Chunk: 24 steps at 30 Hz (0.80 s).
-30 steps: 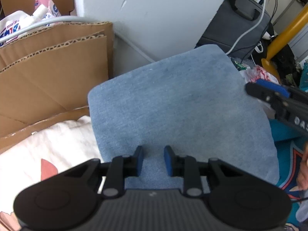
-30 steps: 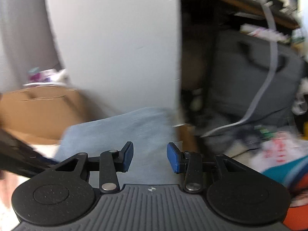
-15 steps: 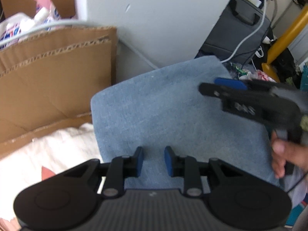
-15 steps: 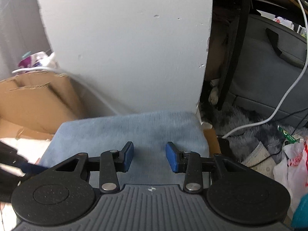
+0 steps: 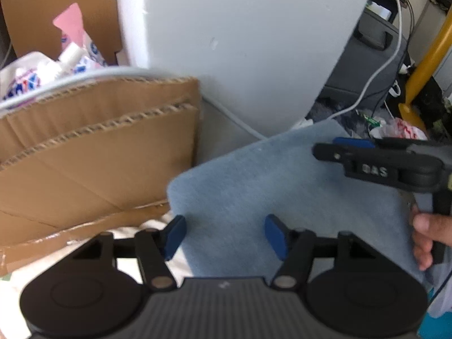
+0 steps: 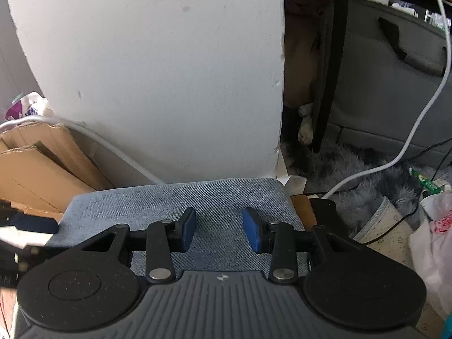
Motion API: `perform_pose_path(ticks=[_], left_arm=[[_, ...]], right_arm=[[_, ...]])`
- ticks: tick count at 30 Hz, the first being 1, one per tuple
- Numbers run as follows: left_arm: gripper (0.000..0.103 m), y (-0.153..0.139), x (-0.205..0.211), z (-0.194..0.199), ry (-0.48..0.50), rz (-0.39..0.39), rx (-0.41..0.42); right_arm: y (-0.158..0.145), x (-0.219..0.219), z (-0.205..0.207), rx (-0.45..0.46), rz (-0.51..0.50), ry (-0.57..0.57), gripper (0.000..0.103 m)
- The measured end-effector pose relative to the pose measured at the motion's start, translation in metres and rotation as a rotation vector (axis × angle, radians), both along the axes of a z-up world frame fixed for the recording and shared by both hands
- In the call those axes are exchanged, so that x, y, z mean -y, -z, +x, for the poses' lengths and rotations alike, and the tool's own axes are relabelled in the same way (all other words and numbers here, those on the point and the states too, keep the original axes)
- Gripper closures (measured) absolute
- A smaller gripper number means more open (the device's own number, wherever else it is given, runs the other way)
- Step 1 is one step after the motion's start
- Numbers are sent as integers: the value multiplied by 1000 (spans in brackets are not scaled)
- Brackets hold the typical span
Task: Fold clothes
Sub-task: 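Lower the stack onto the brown pile and open both grippers, then press the placed stack flat with both grippers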
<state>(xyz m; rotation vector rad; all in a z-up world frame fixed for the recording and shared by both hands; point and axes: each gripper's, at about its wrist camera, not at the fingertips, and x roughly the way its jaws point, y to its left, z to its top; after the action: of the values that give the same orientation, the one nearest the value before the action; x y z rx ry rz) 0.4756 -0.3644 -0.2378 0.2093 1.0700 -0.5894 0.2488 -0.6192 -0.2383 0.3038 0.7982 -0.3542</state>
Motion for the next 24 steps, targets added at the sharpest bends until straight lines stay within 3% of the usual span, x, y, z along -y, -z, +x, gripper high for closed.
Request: perform_pose_path(ticks=[1,8,13,20,24], left_arm=[[53,-6,-2,-2,2,-8,1],[55,-32,-18,-36,92,-68,11],[65,-19,-16,-65,158,-65,-35],[62,-3,-11,-74,178,-16,-11],[62,1,-17,-73,190,-23,-17]], right_arm=[[-5,-3,-4,7,-3,-4,59],[-34,-31,-53,48,0,-65,59],[-31,-50,-78,40,-10,-92,59],[-8,-77,-100,-44,-44,-124,60],[-5,-88,-116,-36,-49,-119,60]])
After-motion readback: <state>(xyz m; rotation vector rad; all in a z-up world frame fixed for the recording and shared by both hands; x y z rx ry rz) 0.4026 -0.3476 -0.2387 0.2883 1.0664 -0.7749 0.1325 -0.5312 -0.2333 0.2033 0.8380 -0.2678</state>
